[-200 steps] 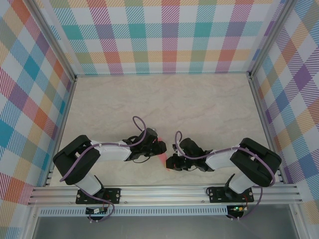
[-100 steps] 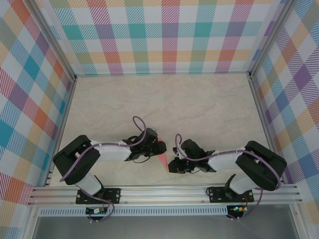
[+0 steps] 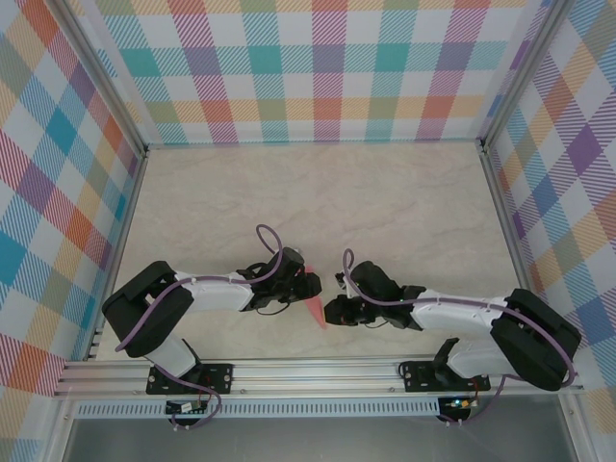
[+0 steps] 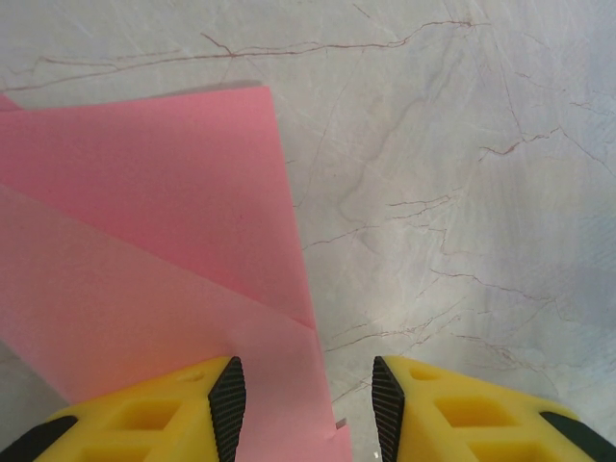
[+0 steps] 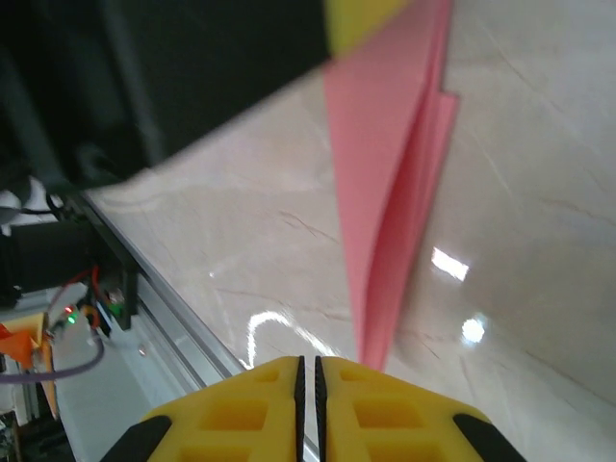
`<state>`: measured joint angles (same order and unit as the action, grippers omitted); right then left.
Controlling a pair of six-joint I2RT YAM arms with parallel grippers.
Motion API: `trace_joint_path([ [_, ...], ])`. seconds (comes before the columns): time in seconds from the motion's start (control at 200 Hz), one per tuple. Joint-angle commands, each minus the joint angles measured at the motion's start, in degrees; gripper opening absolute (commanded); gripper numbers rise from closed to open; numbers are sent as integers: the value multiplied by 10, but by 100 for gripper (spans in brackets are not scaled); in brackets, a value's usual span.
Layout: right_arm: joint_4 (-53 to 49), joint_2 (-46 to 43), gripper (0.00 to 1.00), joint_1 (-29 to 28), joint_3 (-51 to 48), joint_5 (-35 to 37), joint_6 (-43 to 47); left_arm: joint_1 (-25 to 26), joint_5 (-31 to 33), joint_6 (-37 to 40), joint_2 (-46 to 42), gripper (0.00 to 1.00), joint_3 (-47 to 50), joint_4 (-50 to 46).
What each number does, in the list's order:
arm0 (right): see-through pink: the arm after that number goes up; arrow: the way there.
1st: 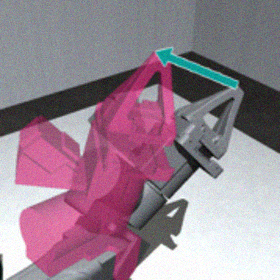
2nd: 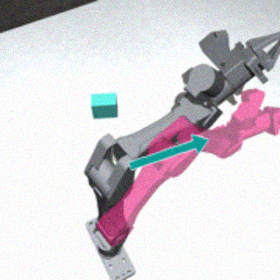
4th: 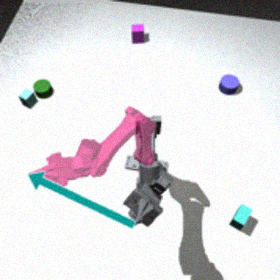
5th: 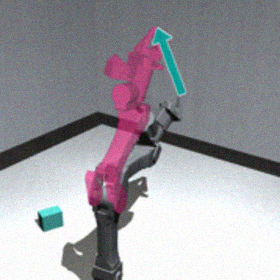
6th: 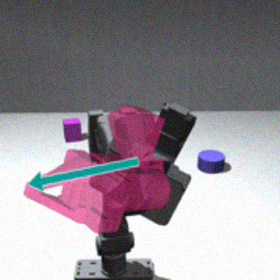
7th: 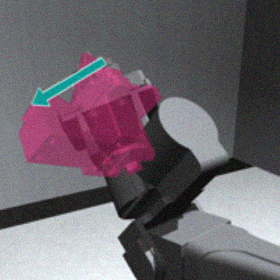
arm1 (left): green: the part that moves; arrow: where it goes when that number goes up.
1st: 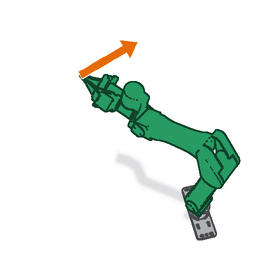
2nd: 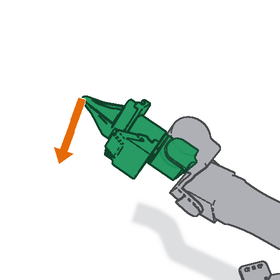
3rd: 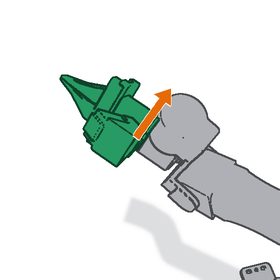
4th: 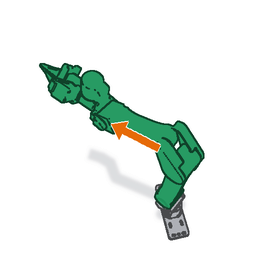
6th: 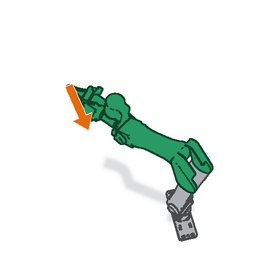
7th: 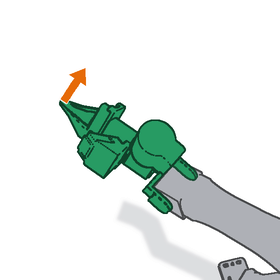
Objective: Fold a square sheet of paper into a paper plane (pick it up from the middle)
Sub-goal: Fold the wing for the fifth time at the center of the table.
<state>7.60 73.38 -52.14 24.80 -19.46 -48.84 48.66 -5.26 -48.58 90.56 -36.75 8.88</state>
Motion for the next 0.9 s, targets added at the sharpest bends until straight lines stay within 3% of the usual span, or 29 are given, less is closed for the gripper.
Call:
trace_joint_path([
  [0.0,55,30,14,-2,15,16,-31,0,18,1,2,43,-5,-55],
  [0.305,72,74,20,-2,30,29,-53,0,13,5,6,43,-12,-60],
  [0.69,137,155,18,-1,54,-3,-76,0,14,5,3,43,-8,-64],
  [0.895,125,149,18,0,53,16,-82,0,16,4,2,43,-7,-64],
])
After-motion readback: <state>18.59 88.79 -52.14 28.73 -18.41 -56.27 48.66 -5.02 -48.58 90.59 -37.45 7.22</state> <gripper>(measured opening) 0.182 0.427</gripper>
